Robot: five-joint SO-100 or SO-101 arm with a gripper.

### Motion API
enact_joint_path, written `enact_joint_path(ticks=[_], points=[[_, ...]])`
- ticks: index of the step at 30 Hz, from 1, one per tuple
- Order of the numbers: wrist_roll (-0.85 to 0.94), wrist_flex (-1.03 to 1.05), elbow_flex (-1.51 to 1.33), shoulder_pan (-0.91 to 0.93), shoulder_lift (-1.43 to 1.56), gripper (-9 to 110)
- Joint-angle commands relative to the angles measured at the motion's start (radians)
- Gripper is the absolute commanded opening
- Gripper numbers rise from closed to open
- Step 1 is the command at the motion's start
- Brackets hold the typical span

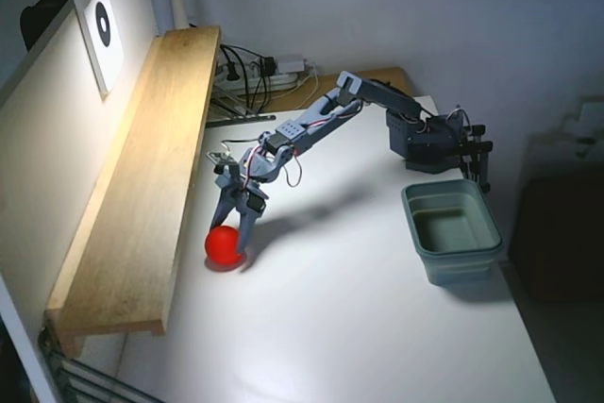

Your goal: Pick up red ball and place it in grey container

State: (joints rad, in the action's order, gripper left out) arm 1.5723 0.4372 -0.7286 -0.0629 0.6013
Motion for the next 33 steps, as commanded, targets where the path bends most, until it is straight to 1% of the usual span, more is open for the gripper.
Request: enact_joint_path(ticks=[1,3,6,33], points=[[-0.002,0.067,0.011,-0.013,0.05,38],[-0.002,-0.059,0.009,-0.013,0.05,38],[-0.002,-0.021,-0.003,-0.013,0.049,38],[-0.002,-0.163,-0.101,-0.013,0.017,38]])
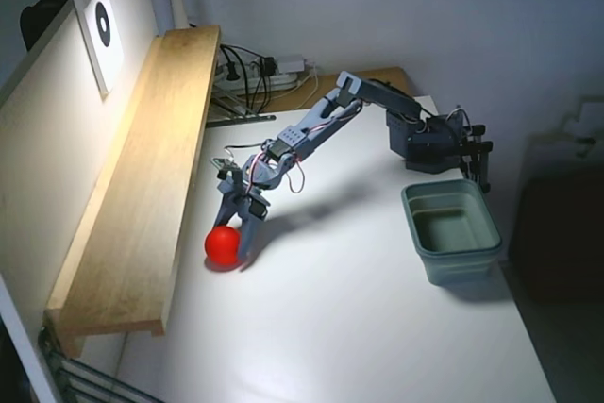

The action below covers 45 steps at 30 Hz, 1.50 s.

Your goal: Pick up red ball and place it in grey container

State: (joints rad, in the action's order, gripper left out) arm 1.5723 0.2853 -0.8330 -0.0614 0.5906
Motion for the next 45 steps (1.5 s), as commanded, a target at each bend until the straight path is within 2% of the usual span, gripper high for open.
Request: enact_joint_path(ticks=[1,15,16,45], points=[[-0.002,-0.013,0.002,-0.014,0.027,38],[-0.002,-0.019,-0.002,-0.014,0.025,38],[-0.002,-0.019,-0.002,-0.014,0.025,23],[-0.002,-0.019,-0.002,-0.014,0.025,23]])
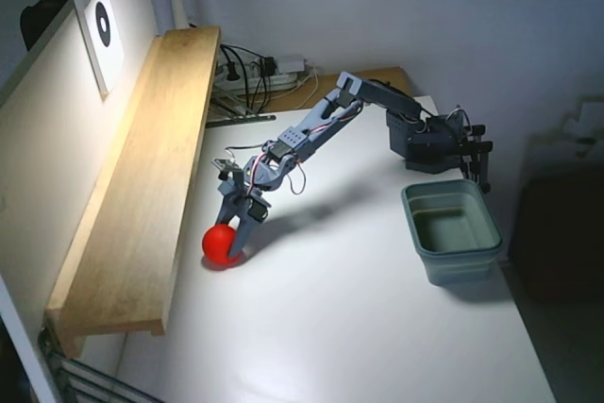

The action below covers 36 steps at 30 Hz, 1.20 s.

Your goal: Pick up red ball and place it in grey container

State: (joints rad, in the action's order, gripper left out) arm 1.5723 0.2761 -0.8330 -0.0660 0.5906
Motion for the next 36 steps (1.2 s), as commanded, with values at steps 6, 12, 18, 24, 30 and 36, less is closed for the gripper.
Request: enact_joint_path(ticks=[6,12,18,24,30,36], points=[[-0.002,-0.011,-0.004,-0.01,0.026,23],[-0.002,-0.113,-0.23,-0.01,0.15,23],[-0.002,-0.191,-0.41,-0.01,0.252,23],[-0.002,-0.258,-0.571,-0.01,0.347,23],[-0.002,-0.315,-0.718,-0.01,0.436,23],[-0.002,-0.364,-0.851,-0.01,0.521,23]])
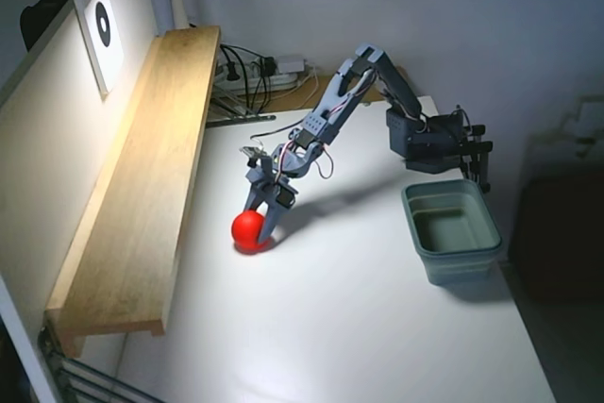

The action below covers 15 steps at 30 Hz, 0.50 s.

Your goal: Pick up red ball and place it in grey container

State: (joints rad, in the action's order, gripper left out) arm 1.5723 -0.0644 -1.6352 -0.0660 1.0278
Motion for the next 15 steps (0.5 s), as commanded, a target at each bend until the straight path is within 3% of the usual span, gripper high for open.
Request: enact_joint_path(ticks=[1,15], points=[[-0.002,-0.032,-0.073,-0.01,0.099,23],[-0.002,-0.071,-0.197,-0.01,0.183,23]])
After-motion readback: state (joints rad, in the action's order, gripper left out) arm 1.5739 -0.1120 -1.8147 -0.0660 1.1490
